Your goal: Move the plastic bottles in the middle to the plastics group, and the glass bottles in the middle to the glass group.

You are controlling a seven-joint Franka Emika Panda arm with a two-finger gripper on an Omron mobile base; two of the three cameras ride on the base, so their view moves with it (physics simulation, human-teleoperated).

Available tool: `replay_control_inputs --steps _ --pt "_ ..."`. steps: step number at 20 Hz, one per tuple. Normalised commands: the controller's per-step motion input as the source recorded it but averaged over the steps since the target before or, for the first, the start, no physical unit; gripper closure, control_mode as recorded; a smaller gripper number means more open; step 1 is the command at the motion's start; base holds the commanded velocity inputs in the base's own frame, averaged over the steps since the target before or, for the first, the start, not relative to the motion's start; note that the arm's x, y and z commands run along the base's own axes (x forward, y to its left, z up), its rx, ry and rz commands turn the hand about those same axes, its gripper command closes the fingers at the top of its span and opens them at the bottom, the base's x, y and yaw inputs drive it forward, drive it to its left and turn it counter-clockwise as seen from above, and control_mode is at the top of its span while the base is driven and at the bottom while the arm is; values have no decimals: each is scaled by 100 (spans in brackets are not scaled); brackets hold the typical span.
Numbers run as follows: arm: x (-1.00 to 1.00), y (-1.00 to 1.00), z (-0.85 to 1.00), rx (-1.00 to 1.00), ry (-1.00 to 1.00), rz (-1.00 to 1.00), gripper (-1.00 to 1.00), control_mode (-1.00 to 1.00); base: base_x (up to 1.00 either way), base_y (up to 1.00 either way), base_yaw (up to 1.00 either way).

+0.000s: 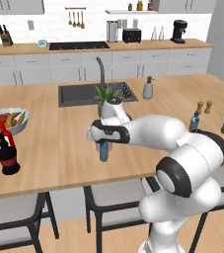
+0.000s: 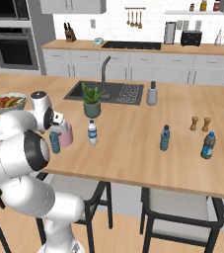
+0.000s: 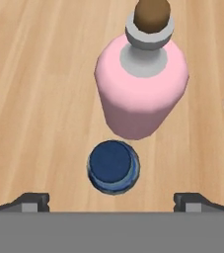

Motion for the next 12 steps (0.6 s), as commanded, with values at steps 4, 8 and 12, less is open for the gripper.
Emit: replay_control_inputs --steps 4,8,12 --pt "7 0 -11 0 0 0 -100 -100 0 0 0" --pt "8 0 -12 0 0 0 -100 -100 0 0 0" --pt "10 0 -9 0 0 0 -100 -100 0 0 0"
